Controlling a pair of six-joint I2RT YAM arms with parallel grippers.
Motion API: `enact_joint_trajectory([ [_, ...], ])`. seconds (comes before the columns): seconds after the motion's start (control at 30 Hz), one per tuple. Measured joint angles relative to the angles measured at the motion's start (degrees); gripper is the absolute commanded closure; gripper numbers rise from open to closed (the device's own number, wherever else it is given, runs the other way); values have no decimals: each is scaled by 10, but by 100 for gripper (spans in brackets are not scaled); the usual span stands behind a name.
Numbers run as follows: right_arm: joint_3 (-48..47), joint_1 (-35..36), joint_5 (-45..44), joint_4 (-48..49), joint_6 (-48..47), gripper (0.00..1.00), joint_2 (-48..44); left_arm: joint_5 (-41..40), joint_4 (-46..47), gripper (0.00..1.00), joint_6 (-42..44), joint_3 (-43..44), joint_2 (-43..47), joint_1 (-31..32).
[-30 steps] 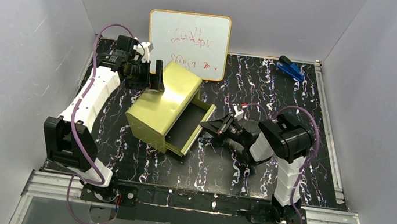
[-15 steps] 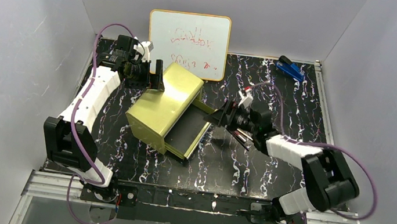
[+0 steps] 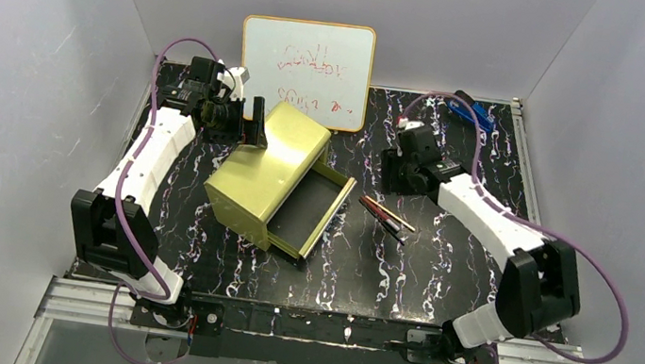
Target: Organize the makeup
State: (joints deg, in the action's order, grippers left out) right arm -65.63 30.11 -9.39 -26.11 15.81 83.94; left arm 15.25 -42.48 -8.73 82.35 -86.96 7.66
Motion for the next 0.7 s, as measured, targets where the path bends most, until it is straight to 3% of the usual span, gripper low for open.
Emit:
enact_joint_trajectory([
  [0.13,33,0,-37,-57,-13,31,36,0,0,2,0,0,0,0],
  [0.23,61,0,-40,-71,-15,37,36,0,0,1,1,0,0,0],
  [0.4,87,0,-33,-64,-15,44,36,0,0,2,1,0,0,0],
  [0.7,103,0,-3,-32,-15,45,49,0,0,2,2,0,0,0],
])
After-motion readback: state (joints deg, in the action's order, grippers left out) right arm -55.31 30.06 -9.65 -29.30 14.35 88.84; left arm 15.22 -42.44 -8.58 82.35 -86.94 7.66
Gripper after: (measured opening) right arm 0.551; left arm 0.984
